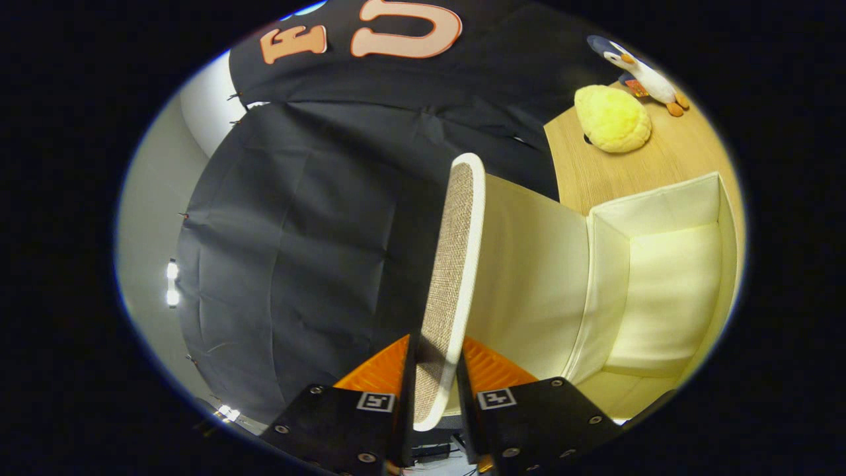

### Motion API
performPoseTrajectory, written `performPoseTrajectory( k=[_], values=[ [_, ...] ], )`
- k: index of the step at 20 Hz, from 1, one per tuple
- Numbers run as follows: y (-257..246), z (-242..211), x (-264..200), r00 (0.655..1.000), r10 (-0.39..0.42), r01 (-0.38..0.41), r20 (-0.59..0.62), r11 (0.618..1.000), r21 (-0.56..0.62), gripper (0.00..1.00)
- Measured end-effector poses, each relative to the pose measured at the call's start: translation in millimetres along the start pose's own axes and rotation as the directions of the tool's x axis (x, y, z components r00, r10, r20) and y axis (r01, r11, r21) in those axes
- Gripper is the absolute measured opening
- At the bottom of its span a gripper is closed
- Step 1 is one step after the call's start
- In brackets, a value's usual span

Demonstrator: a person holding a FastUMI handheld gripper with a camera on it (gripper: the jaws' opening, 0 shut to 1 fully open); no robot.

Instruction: Open the storage box then place both shoes into the box .Put the left shoe in first, then the right shoe, with the right side of both shoes facing outward in a uniform manner.

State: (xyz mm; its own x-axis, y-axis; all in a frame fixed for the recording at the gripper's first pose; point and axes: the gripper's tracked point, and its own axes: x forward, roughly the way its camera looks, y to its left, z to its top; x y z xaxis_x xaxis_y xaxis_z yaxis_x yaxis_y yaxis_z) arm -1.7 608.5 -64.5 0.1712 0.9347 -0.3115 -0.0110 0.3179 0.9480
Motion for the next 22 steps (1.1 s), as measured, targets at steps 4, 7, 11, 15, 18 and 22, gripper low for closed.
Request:
performPoseTrajectory(
  k=[4, 7, 11, 15, 18, 22],
  values=[
    [-8.4, -1.5, 3.4, 0.999, -0.031, 0.03, -0.014, 0.998, -0.047, 0.73],
    [-8.5, 6.7, -8.5, 1.0, -0.024, 0.025, 0.015, 0.998, -0.053, 0.84],
    [-9.6, 22.2, -48.1, 0.998, -0.018, 0.025, 0.066, 0.994, -0.106, 0.84],
    [-57.4, 21.6, -95.1, 0.985, -0.127, 0.157, 0.115, 0.939, -0.307, 0.86],
    [-98.5, 21.9, -143.9, 0.965, -0.195, 0.251, 0.176, 0.884, -0.395, 0.87],
    [-143.7, 36.1, -199.4, 0.921, -0.285, 0.378, 0.266, 0.82, -0.43, 0.88]
  ],
)
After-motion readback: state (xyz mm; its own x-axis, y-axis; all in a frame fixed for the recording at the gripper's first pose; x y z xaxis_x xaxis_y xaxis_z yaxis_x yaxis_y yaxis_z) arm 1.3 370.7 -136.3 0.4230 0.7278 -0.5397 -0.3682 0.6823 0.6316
